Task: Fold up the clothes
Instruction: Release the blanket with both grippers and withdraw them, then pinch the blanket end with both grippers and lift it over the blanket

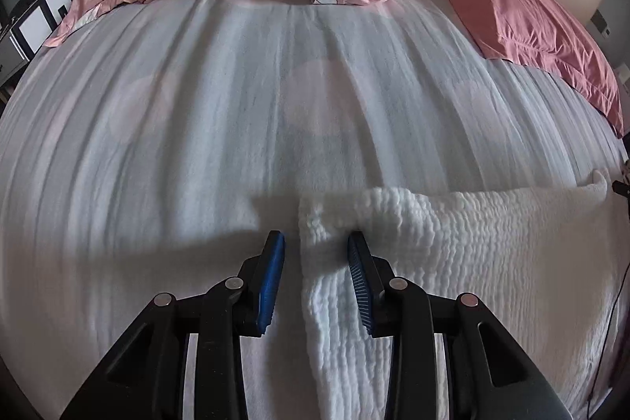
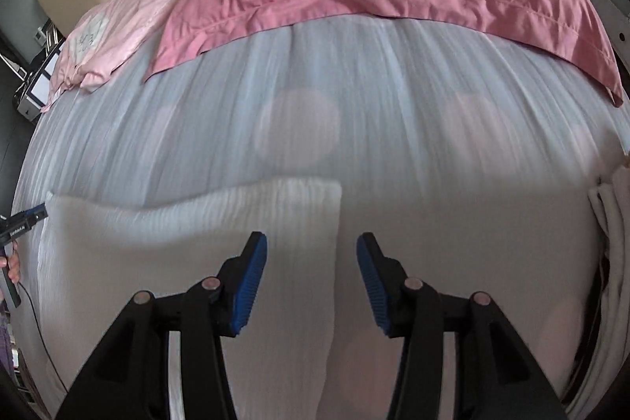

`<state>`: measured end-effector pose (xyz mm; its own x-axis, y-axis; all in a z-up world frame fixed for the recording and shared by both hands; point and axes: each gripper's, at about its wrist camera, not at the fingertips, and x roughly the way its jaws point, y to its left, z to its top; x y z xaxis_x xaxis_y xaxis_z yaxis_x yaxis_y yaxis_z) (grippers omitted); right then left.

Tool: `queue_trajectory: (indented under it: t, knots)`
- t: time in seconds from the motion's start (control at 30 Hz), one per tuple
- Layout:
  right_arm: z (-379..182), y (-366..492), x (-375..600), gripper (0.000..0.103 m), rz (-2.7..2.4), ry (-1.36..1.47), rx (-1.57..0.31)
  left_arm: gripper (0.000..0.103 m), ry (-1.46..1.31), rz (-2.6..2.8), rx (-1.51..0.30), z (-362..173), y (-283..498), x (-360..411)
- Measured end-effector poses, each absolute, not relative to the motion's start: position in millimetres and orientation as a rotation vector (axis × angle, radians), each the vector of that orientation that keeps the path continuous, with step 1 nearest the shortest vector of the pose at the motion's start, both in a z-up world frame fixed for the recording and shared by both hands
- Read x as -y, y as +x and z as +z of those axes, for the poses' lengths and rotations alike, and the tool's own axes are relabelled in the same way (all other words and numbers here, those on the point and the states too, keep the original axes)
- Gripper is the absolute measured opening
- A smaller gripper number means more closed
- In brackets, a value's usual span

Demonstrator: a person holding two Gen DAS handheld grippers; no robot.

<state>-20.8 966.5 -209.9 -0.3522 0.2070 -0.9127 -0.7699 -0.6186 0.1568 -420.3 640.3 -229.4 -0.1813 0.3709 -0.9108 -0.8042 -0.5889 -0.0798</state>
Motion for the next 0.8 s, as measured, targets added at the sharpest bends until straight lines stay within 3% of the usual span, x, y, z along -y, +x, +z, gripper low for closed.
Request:
queue_trajectory:
  t: [0.13,0.2,0.23,0.3,0.4,0.8]
  knots:
    - [-224.9,-35.0,-972.6,0.044,1.979,-1.286,-0.768,0.034,-1.224,1.898,-0.541,-231.6,-416.1,-647.0]
    - [-225.3,-39.8,-966.9,0.023,1.989,-1.285,-0.717,0.029,-1.210,1.910,-0.547,-230.5,-411.5,-647.3]
    - [-224.7,-42.1,-963.3,0.018,1.991,-1.291,-0.697,0.020,-1.204,1.909,-0.552,-228.7,-408.0,-648.9]
    - [-220.1,-46.9,-954.3,0.007,1.987,-1.311,-0.634,0.011,-1.192,1.907,-0.566,-225.0,-400.8,-652.3]
    - [-204.8,-50.4,-938.5,0.006,1.992,-1.309,-0.530,0.009,-1.179,1.911,-0.578,-212.3,-390.0,-650.9]
    - [-84.4,5.8,-881.1,0.006,2.077,-1.219,-0.416,0.008,-1.062,1.949,-0.580,-104.0,-348.3,-590.6]
